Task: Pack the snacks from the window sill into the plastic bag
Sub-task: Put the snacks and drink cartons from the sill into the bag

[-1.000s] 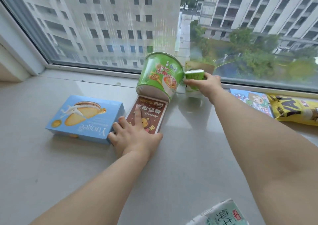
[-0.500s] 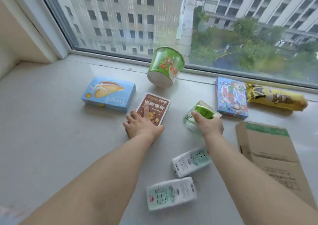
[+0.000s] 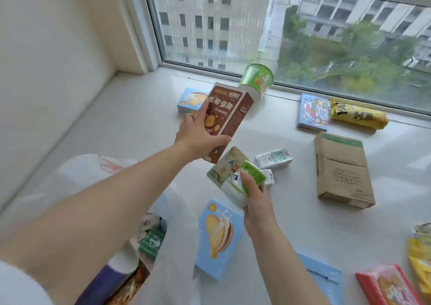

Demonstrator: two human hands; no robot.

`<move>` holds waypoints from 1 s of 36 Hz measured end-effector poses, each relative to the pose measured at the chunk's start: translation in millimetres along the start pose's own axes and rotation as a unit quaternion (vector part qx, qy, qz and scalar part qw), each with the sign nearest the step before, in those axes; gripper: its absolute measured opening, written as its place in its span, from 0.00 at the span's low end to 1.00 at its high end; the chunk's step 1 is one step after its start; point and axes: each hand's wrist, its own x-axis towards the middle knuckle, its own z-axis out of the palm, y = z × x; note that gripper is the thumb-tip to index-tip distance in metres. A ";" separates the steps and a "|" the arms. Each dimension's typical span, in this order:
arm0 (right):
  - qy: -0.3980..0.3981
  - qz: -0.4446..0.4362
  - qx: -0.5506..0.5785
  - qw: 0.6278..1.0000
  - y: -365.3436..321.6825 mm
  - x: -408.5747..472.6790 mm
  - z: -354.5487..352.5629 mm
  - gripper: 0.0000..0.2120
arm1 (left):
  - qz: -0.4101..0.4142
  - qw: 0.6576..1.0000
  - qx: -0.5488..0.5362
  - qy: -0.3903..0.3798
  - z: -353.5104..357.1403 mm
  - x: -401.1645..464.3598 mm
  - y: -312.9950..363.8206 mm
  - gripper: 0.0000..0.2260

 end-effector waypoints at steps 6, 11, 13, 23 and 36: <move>-0.021 -0.016 -0.020 0.999 23.7 -52.9 32.3 0.12 | 0.048 0.997 0.003 0.063 -64.5 -87.8 -53.5 0.49; -0.041 -0.056 -0.111 0.991 48.7 -84.4 63.1 0.10 | 0.039 0.995 0.032 0.088 -89.0 -146.1 -122.6 0.48; -0.059 -0.066 -0.152 0.985 64.2 -95.0 75.5 0.14 | 0.038 0.995 0.022 0.084 -90.4 -163.7 -146.4 0.48; -0.015 -0.125 -0.552 0.825 150.0 -126.4 102.2 0.43 | 0.068 0.937 0.342 -0.018 -110.8 -197.4 -222.1 0.43; 0.115 -0.133 -0.626 0.760 159.6 -105.6 103.0 0.40 | 0.190 0.841 0.471 -0.186 -157.7 -191.6 -232.6 0.42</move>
